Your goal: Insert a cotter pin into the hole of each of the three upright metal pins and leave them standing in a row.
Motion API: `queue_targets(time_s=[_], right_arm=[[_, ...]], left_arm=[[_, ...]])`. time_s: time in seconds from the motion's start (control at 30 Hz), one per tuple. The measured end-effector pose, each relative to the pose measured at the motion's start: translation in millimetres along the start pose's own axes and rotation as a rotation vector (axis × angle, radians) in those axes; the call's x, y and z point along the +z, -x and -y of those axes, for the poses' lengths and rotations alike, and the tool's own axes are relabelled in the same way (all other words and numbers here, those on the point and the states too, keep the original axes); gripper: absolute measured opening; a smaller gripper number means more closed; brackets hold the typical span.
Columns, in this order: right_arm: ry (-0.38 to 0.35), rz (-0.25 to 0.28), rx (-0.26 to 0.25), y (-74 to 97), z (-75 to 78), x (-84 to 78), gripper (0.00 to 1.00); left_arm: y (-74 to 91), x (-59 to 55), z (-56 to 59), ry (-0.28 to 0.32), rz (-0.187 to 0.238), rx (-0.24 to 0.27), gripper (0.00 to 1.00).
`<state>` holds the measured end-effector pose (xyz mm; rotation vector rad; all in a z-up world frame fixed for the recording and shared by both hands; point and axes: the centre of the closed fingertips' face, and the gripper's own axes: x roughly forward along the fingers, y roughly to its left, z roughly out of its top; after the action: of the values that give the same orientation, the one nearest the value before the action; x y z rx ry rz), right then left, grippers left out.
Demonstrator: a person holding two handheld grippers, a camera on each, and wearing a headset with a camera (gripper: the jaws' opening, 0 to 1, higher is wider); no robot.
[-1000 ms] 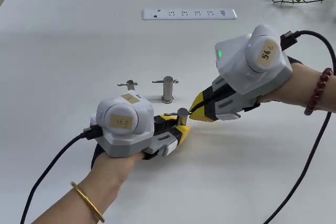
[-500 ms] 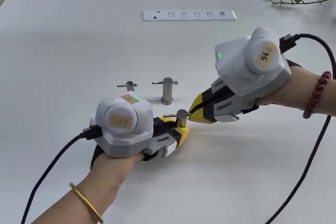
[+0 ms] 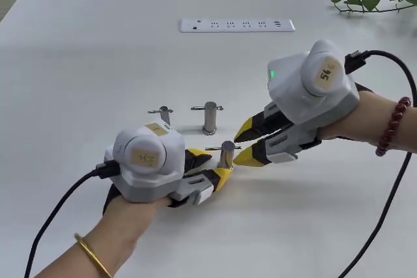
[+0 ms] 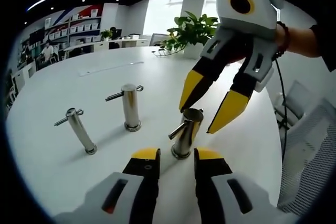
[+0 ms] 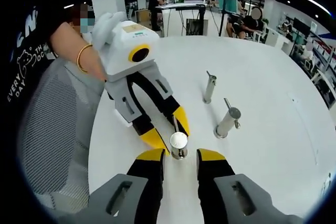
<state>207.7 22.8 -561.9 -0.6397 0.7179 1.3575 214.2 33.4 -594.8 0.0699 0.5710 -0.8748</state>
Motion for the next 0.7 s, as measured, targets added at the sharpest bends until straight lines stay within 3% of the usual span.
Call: queue_targets(time_s=[0.33,0.43,0.7], right_arm=[[-0.073,0.037,-0.008,-6.8,-1.1,6.8,0.21],[-0.079,0.034,-0.009,-9.0,-1.3,7.0,0.19],[-0.076,0.031,0.001,-12.9,-5.1,11.0,0.13]], left_arm=[[21.1,13.2,-3.9,-0.015,0.034,-0.018,0.33],[27.7,12.0,-3.3,-0.031,0.02,-0.015,0.36],[45.6,17.1,-0.1,-0.028,0.037,-0.013,0.42]])
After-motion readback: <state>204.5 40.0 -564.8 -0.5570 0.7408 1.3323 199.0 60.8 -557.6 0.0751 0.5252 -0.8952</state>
